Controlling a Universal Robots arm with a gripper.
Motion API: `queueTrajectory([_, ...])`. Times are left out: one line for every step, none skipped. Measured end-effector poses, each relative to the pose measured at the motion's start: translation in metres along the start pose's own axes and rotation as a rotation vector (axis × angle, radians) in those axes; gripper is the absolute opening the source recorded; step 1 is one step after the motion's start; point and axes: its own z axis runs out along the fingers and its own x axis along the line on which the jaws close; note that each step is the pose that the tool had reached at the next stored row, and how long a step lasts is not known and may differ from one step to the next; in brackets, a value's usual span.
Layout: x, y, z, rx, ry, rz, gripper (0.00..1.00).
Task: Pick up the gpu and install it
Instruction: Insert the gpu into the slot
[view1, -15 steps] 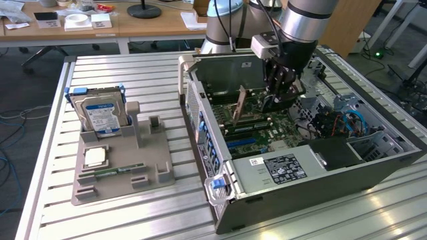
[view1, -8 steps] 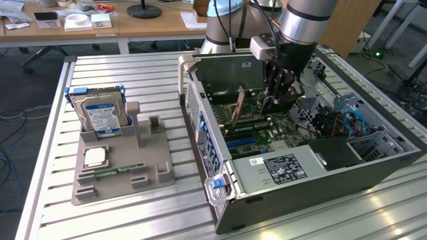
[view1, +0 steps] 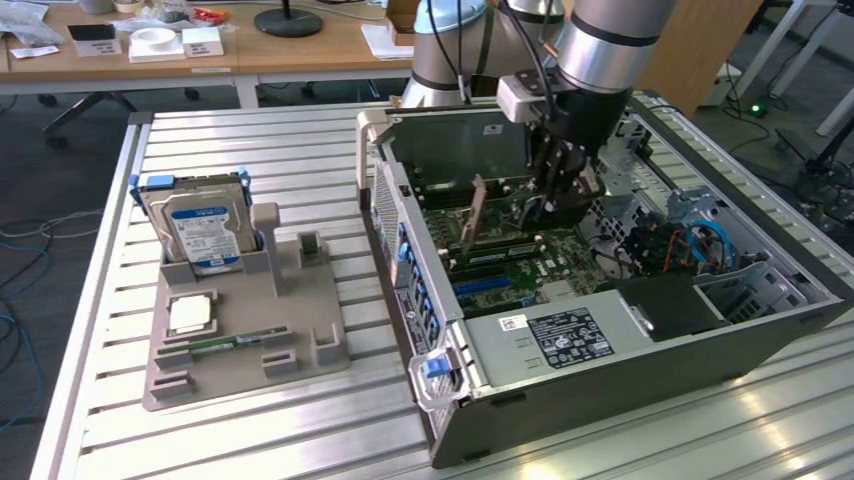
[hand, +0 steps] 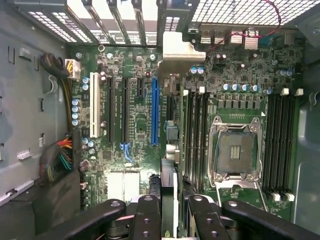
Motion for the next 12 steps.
queueTrajectory([0.0,0.001,0.0004,0.0001,-0.0001,0.002,0.26])
queueTrajectory([0.0,0.0029,0.001,0.0002,-0.0001,0.004,0.26])
queueTrajectory([0.0,0.005,0.002,0.0002,0.0,0.005,0.26])
queueTrajectory([0.0,0.007,0.0031,0.0002,0.0001,0.007,0.26])
queueTrajectory([0.0,0.0089,0.0043,0.0003,0.0001,0.009,0.26])
queueTrajectory([0.0,0.0106,0.0055,0.0003,0.0,0.01,0.26])
queueTrajectory([0.0,0.012,0.0066,0.0003,0.0,0.012,0.26])
queueTrajectory([0.001,0.0129,0.0075,0.0003,0.0001,0.013,0.26])
queueTrajectory([0.001,0.0137,0.0084,0.0003,0.0001,0.015,0.26])
queueTrajectory([0.001,0.0142,0.0092,0.0004,0.0001,0.016,0.26])
queueTrajectory([0.001,0.0145,0.0101,0.0003,0.0002,0.017,0.26])
queueTrajectory([0.002,0.0148,0.0109,0.0003,0.0004,0.018,0.26])
